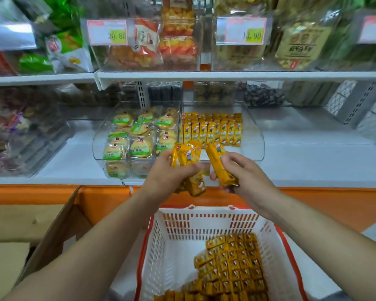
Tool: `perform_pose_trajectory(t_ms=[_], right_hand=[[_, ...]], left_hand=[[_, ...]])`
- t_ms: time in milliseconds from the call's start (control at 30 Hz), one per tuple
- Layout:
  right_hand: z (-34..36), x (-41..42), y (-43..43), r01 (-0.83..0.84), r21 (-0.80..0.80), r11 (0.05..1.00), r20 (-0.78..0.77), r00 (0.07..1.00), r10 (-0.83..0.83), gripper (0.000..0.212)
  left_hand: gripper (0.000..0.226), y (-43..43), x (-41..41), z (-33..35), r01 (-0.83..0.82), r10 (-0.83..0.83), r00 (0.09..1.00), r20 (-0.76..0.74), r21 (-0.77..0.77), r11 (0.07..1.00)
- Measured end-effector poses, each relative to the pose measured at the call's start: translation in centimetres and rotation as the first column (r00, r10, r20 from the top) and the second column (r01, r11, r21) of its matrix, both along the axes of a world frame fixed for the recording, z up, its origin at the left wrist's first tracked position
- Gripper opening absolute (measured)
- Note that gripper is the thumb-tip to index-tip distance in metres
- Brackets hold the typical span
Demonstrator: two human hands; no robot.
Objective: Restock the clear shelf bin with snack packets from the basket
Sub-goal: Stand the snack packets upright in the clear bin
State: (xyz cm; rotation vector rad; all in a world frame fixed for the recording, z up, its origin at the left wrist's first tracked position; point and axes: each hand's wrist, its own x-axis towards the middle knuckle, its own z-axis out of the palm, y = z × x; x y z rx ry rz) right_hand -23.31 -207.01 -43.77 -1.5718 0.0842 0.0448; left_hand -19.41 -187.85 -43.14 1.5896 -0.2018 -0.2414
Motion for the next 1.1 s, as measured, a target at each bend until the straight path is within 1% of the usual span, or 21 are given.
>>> perform_pose_trajectory(t_ms=[67,200,267,333,367,433,467,533,633,733,867,967,1100], right_hand=[[0.3,1.7,-0.7,0.038,-0.04,0.998,0.026,0.999,-0.037,0.021],[0.8,6.8,-2.7,0.173,0.026,0.985,0.014,0.985,-0.174,0.026],[0.7,9.8,-3.8,0.214,-0.04,0.976,0.059,0.976,-0.212,0.028],[0.3,12.9,-5.0,0.227,-0.135,0.965,0.104,0.971,-0.214,0.041],[-0.1,14.4,-5.6,0.232,-0.206,0.951,0.114,0.971,-0.212,0.046],[-1.2,17.3,-6.7,0.268,-0.378,0.886,0.144,0.963,-0.23,0.051],[-1.8,18.7,-7.2,0.29,-0.439,0.851,0.161,0.957,-0.243,0.053],[-3.2,21.1,-8.0,0.313,-0.501,0.807,0.168,0.95,-0.264,0.057],[-4.9,24.0,-8.7,0.296,-0.557,0.776,0.149,0.955,-0.257,0.063],[-6.2,25.6,-8.9,0.292,-0.637,0.713,0.172,0.956,-0.238,0.063],[-7.1,26.3,-8.6,0.307,-0.692,0.653,0.206,0.951,-0.228,0.06],[-7.0,26.4,-8.4,0.319,-0.693,0.647,0.196,0.946,-0.256,0.053],[-5.6,25.0,-8.3,0.295,-0.712,0.637,0.155,0.951,-0.266,0.054]], left_hand=[[0.037,0.1,1.0,-0.3,-0.022,0.022,1.0,0.005,0.013,1.0],[0.039,0.4,3.2,-0.3,-0.018,0.017,0.999,0.031,0.02,1.0],[0.037,0.6,4.2,-0.5,-0.013,0.012,0.999,0.046,0.028,1.0],[0.037,0.8,5.2,-0.8,-0.013,0.011,0.998,0.057,0.024,1.0],[0.039,0.9,5.6,-1.0,-0.02,0.018,0.998,0.066,0.025,1.0],[0.046,1.1,6.6,-1.3,-0.038,0.036,0.996,0.077,0.028,0.999],[0.05,1.3,7.0,-1.5,-0.05,0.048,0.996,0.074,0.025,0.998],[0.053,1.5,7.7,-2.0,-0.067,0.065,0.996,0.068,0.026,0.997],[0.053,1.6,8.4,-2.6,-0.074,0.071,0.996,0.06,0.043,0.996],[0.054,1.6,8.8,-3.0,-0.076,0.074,0.996,0.046,0.041,0.996],[0.047,1.5,9.1,-3.3,-0.062,0.06,0.997,0.044,0.041,0.997],[0.045,1.4,9.0,-3.4,-0.048,0.047,0.998,0.037,0.047,0.998],[0.045,1.2,8.8,-3.2,-0.049,0.049,0.999,0.019,0.049,0.998]])
